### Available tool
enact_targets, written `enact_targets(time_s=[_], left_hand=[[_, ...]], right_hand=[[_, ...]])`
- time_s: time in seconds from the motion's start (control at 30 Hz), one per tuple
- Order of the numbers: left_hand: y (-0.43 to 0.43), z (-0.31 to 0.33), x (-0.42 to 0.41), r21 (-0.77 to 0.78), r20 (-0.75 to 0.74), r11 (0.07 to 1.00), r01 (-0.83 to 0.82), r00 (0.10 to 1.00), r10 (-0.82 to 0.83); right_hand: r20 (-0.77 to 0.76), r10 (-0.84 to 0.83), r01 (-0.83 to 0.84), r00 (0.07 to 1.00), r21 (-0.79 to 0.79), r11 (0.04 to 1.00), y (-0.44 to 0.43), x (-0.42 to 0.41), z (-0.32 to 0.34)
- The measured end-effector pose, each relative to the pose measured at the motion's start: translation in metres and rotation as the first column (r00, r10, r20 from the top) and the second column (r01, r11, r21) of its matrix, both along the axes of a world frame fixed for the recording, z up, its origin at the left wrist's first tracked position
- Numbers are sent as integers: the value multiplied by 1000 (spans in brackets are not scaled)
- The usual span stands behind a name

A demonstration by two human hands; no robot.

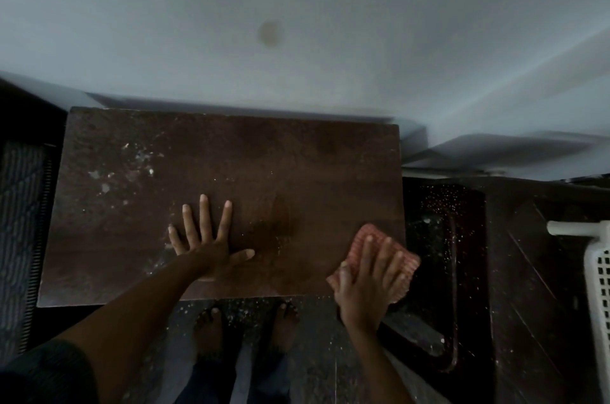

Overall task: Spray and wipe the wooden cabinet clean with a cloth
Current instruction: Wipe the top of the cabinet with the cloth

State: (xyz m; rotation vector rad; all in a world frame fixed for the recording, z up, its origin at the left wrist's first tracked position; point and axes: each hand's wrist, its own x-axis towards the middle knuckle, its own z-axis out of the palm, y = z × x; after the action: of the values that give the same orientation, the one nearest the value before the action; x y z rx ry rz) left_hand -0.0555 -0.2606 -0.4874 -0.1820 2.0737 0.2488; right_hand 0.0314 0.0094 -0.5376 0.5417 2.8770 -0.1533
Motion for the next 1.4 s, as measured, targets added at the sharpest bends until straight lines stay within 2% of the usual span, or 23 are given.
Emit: enact_targets(time_s=[0.13, 0.23, 0.3, 0.43, 0.53, 0.63, 0.73, 0.87, 1.0, 1.07, 1.13, 1.27, 1.33, 1.4], left_hand=[[1, 0, 0, -4, 3, 1000, -1, 1000, 1], [1, 1, 0, -16, 2, 1000, -1, 1000, 1], [2, 2, 0, -23, 1, 1000, 3, 1000, -3], [4, 4, 0, -36, 7, 999, 9, 1000, -8], [3, 3, -1, -49, 24, 999, 20, 1000, -19], [2, 3, -4, -39, 42, 999, 23, 999, -21], [2, 1, -3, -31, 38, 999, 24, 999, -23], [2, 0, -2, -31, 23, 999, 20, 1000, -20], [3, 0, -1, -42, 14, 999, 12, 1000, -12], [3, 0, -2, -35, 22, 999, 14, 1000, -13], [3, 0, -3, -35, 29, 999, 13, 1000, -12], [3, -3, -2, -58, 28, 998, 6, 1000, -5], [3, -4, -2, -58, 29, 998, -2, 1000, 4], [2, -5, -2, -45, 36, 999, -6, 999, 7]], right_hand=[[24, -183, 184, 983, -27, 983, 13, -48, 4], [23, -202, 203, 979, -55, 978, -4, -81, 5], [14, -110, 110, 994, -71, 991, -24, -89, 6], [-38, 214, -217, 976, -78, 973, -70, -60, 9], [-43, 296, -299, 954, -97, 949, -70, -15, 9], [-22, 189, -189, 982, -45, 981, -33, 14, 2], [1, 60, -60, 998, -41, 997, 3, 4, 3], [1, -10, 10, 1000, -47, 999, 13, -50, 8], [1, -86, 85, 996, -79, 993, -15, -120, 7], [2, -21, 21, 1000, -98, 995, -38, -139, 7], [-16, 138, -139, 990, -90, 986, -56, -139, 7], [-74, 457, -462, 886, -94, 882, -58, -99, 5], [-80, 492, -498, 867, -100, 861, -43, -73, 5], [-50, 377, -380, 925, -84, 921, -23, -57, 6]])
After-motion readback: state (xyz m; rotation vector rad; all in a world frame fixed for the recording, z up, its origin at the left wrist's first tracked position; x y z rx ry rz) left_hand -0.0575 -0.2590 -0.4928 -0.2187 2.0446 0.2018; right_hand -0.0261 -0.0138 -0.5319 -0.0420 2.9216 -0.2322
